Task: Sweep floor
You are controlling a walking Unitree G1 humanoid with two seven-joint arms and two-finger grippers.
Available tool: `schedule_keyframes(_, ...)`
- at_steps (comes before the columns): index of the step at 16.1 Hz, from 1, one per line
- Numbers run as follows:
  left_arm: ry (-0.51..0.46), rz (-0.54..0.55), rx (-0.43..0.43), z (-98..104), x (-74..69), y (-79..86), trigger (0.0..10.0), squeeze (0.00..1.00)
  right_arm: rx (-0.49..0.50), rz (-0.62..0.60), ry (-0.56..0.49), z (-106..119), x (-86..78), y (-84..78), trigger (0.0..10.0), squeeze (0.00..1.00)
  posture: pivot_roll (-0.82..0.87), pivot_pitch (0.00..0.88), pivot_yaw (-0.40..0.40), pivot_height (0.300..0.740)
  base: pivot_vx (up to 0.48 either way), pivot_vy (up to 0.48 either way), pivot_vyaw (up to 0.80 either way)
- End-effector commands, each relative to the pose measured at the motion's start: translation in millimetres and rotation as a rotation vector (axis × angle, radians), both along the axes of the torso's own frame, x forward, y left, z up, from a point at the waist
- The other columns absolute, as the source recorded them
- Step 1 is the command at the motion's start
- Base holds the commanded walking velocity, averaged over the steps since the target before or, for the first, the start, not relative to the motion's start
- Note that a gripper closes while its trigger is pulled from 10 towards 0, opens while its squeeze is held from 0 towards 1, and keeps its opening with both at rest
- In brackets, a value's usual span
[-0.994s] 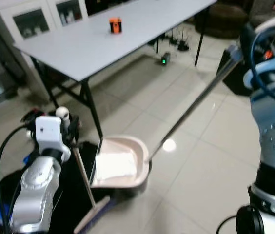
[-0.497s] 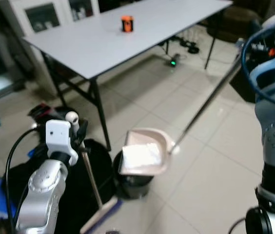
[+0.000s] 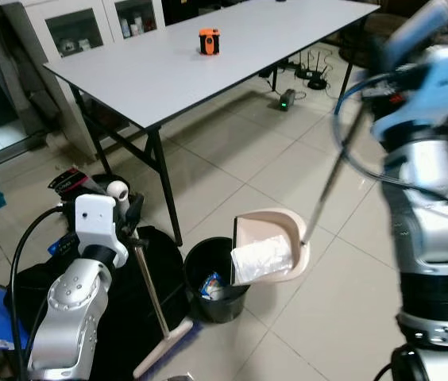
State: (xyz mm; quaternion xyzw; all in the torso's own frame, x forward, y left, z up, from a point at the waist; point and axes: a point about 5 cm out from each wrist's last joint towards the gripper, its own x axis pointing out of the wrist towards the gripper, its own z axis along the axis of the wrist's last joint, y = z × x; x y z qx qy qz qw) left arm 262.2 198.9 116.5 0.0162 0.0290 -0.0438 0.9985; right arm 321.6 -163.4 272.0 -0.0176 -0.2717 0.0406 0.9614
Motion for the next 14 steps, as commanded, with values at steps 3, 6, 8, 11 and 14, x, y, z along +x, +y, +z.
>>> schedule_keyframes(3, -0.042, 0.028, 0.012, 9.0, 3.7, 6.4, 10.0, 0.00, -0.070, 0.062, -0.114, 8.4, 2.2, 26.3, 10.0, 0.00, 0.07, 0.000, 0.055, 0.740, 0.000, 0.000, 0.00)
schedule_keyframes(6, -0.043, 0.033, 0.015, 8.8, 3.2, 7.5, 10.0, 0.00, -0.099, 0.121, -0.165, 4.0, 4.1, 50.7, 10.0, 0.00, 0.08, 0.000, 0.054, 0.740, 0.000, 0.000, 0.00)
schedule_keyframes(8, -0.043, 0.032, 0.019, 8.9, 2.5, 7.0, 10.0, 0.00, -0.099, 0.193, -0.204, -0.1, 3.0, 74.1, 10.0, 0.00, 0.09, 0.000, 0.052, 0.740, 0.000, 0.000, 0.00)
schedule_keyframes(11, -0.042, 0.034, 0.021, 9.0, 1.7, 7.6, 10.0, 0.00, -0.126, 0.246, -0.236, -4.0, 1.6, 89.3, 10.0, 0.00, 0.09, 0.000, 0.054, 0.740, 0.000, 0.000, 0.00)
schedule_keyframes(14, -0.042, 0.037, 0.024, 9.4, 0.6, 8.4, 10.0, 0.00, -0.215, 0.346, -0.272, -11.9, -6.6, 111.5, 10.0, 0.00, 0.08, 0.000, 0.051, 0.740, 0.000, 0.000, 0.00)
